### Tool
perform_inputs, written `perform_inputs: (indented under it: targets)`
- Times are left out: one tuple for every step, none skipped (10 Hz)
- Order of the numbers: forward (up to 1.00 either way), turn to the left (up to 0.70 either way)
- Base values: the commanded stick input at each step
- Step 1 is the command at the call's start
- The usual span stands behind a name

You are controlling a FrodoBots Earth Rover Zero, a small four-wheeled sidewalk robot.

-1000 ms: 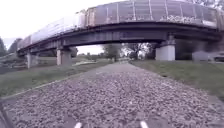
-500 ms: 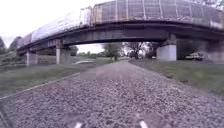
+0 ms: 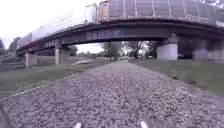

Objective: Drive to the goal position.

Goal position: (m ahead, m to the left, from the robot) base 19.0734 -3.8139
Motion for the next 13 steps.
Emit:
perform_inputs:
  targets:
    - [0.7, 0.0]
    - [0.7, 0.0]
    - [0.7, 0.0]
    - [0.7, 0.0]
    - [0.7, 0.0]
    - [0.7, 0.0]
    - [0.7, 0.0]
    - [0.7, 0.0]
    - [0.7, 0.0]
    - [0.7, 0.0]
    - [0.7, 0.0]
    - [0.7, 0.0]
    - [0.7, 0.0]
